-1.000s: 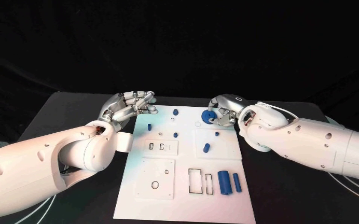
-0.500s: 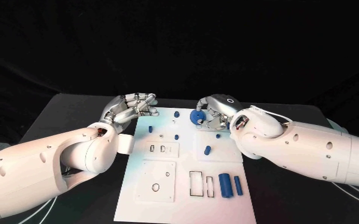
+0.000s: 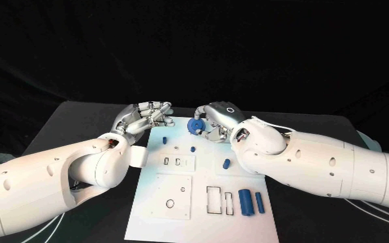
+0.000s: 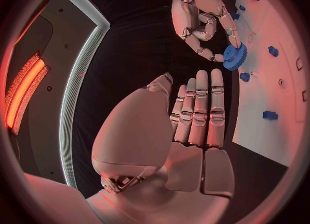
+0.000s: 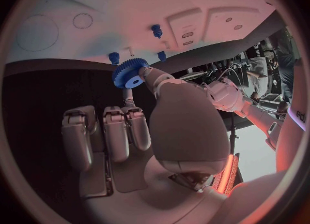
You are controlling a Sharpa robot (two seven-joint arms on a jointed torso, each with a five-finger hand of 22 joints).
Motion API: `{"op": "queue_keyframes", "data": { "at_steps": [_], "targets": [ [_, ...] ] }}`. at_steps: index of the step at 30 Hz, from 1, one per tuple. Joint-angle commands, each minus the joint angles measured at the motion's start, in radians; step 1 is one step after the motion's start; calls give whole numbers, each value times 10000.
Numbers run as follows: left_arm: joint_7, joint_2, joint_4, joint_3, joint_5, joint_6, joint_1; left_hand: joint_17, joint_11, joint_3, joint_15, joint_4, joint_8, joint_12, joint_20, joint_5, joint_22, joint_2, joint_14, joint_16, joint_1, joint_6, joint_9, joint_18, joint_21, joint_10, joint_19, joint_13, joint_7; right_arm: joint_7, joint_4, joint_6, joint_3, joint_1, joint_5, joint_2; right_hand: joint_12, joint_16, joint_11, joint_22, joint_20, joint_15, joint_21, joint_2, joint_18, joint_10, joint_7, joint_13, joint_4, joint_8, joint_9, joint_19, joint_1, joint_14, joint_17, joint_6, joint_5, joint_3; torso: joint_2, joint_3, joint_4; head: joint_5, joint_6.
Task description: Assemble the parts on the task board
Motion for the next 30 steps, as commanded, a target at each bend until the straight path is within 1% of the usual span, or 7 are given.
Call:
{"op": "queue_keyframes", "data": {
  "at_steps": [1, 4, 8, 14, 19, 23, 30],
  "targets": [
    [74, 31, 21, 8, -39, 182, 14, 16, 27, 61, 15, 8, -59, -37, 9, -60, 12, -46, -54, 58, 55, -6, -13, 124, 55, 23, 41, 9, 44, -133, -258, -34, -18, -99, -420, 245, 38, 33, -68, 2633, -98, -79, 44, 9, -68, 463, -178, 2014, 19, -43, 3, 1045, -99, 1041, 2628, 267, 18, 22, 11, 8, -3, 45, -42],
    [77, 34, 23, 8, -39, 179, 14, 16, 27, 61, 15, 8, -59, -37, 9, -60, 12, -46, -54, 58, 55, -6, -13, 124, 55, 23, 41, 9, 44, -104, -467, 33, -32, -188, -408, 424, 36, 33, -67, 2633, -100, -81, 44, -1, -68, 461, -177, 2012, 29, -56, -4, 1045, -122, 1041, 2628, 263, 12, 27, 19, 3, 5, 53, -45],
    [81, 35, 24, 8, -39, 178, 14, 16, 27, 61, 15, 8, -59, -37, 9, -60, 12, -46, -54, 58, 55, -6, -13, 124, 55, 23, 41, 9, 44, -64, -649, 108, -43, -290, -387, 581, 41, 33, -67, 2633, -102, -81, 44, -9, -68, 468, -176, 2020, 38, -67, -10, 1045, -141, 1041, 2628, 261, 5, 31, 7, 19, -16, 90, -80],
    [85, 33, 29, 9, -39, 180, 15, 16, 27, 61, 15, 8, -59, -37, 9, -60, 12, -46, -54, 58, 55, -6, -13, 124, 55, 23, 41, 9, 44, -24, -836, 200, -54, -390, -370, 779, 41, 33, -67, 2633, -102, -81, 44, -9, -68, 468, -176, 2020, 38, -67, -10, 1045, -141, 1041, 2628, 261, 5, 31, 7, 31, -41, 127, -117],
    [85, 34, 36, 9, -39, 187, 15, 31, 25, 92, 13, 3, -59, -43, 7, -63, 16, -48, -66, 70, 76, -4, -13, 124, 64, 29, 37, 9, 43, -33, -1066, 279, -59, -422, -358, 918, 39, 33, -65, 2633, -104, -81, 44, -20, -68, 466, -174, 2017, 55, -85, -20, 1045, -174, 1041, 2628, 255, -8, 38, -2, 34, -42, 137, -130],
    [82, 28, 37, 9, -39, 192, 15, 31, 25, 92, 13, 3, -59, -43, 7, -63, 16, -48, -66, 70, 76, -4, -13, 124, 64, 29, 37, 9, 43, -50, -1296, 251, -61, -431, -342, 990, 39, 33, -65, 2633, -104, -81, 44, -20, -68, 466, -174, 2017, 55, -85, -20, 1045, -174, 1041, 2628, 255, -8, 38, 1, 34, -37, 93, -135],
    [71, 19, 30, 9, -39, 195, 16, 31, 25, 92, 13, 3, -59, -43, 7, -63, 16, -48, -66, 70, 76, -4, -13, 124, 64, 29, 37, 9, 43, -39, -1392, 184, -61, -434, -334, 1066, 36, 33, -64, 2633, -105, -81, 44, -23, -68, 462, -173, 2013, 63, -93, -25, 1045, -190, 1041, 2628, 255, -14, 43, 6, 42, -46, 126, -148]
  ]
}}
